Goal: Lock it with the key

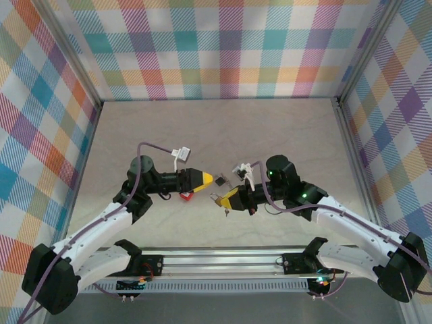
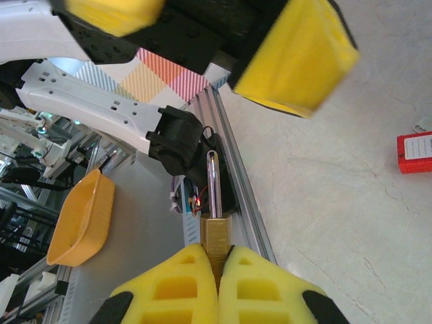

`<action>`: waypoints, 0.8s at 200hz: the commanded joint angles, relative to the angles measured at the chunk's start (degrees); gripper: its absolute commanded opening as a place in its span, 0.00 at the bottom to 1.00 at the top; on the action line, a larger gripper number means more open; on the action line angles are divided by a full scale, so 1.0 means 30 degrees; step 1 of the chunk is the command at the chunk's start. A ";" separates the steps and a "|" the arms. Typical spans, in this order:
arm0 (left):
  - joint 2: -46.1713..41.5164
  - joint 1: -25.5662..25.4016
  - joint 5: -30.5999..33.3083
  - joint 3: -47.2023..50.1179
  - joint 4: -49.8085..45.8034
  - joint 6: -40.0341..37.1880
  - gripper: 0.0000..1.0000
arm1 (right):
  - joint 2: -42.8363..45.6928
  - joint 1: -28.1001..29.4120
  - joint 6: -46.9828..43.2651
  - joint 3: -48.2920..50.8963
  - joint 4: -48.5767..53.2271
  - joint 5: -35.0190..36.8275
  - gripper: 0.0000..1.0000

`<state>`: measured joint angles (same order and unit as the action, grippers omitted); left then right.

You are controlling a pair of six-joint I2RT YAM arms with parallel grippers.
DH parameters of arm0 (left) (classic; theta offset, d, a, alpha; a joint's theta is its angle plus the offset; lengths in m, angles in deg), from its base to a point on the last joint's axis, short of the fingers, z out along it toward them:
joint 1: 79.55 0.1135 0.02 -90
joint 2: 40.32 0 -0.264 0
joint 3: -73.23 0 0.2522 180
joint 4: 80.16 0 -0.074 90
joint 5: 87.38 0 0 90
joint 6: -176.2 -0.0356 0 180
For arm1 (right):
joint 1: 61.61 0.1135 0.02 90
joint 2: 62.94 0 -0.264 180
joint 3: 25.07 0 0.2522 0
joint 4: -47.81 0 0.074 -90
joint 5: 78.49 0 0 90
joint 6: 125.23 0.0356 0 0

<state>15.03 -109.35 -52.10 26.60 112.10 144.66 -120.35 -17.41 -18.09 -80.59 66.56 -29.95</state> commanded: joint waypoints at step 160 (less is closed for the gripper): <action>-0.1186 -0.0375 -0.2542 0.0466 -0.0857 -0.1653 0.49 | -0.0420 -0.0291 0.0814 -0.0788 -0.1501 -0.2627 0.00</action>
<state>13.09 -109.81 -57.13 28.24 108.67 140.79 -120.96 -17.80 -16.19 -80.61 64.11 -34.69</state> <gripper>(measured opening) 0.490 0.045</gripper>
